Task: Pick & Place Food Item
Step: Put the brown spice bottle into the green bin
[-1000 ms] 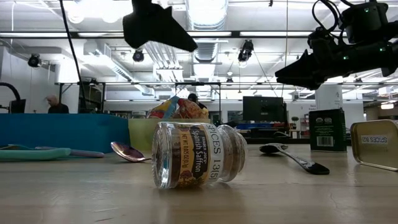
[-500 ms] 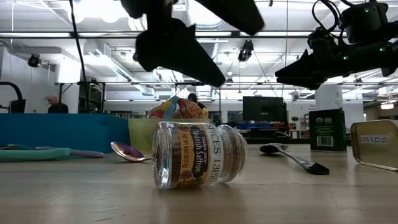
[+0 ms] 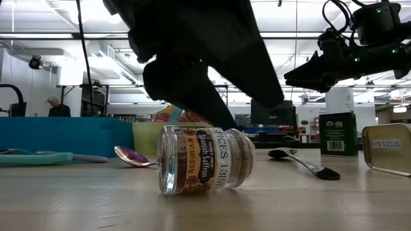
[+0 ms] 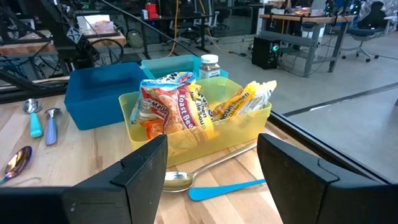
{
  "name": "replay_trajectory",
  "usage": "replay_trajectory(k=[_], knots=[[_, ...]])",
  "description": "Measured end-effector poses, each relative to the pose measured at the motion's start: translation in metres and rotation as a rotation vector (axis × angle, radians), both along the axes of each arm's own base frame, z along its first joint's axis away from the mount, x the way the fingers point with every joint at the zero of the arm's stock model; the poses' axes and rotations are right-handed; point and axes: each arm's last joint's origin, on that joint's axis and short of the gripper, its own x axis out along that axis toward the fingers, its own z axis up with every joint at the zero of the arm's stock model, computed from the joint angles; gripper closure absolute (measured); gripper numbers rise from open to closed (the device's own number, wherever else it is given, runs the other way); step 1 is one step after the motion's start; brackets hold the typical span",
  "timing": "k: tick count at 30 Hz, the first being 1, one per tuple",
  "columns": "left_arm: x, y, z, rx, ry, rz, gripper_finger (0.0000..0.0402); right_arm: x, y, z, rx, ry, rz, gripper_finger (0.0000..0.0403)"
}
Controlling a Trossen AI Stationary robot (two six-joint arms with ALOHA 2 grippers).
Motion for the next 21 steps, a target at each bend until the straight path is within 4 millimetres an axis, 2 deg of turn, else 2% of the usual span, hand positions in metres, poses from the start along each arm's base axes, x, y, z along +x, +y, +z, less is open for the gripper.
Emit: replay_trajectory(k=[5, 15, 21], knots=[[0.0, 0.0, -0.01, 0.03, 0.032, -0.016, 0.0056, 0.0, 0.0, 0.0, 0.0, 0.0, 0.0, 0.0156], [-0.001, 0.001, -0.013, 0.03, 0.056, -0.022, 0.0056, 0.0, 0.0, 0.0, 0.0, 0.0, 0.0, 0.0156], [0.0, 0.001, -0.027, 0.017, 0.094, -0.011, 0.0056, 0.0, 0.0, 0.0, 0.0, 0.0, -0.001, 0.0156]])
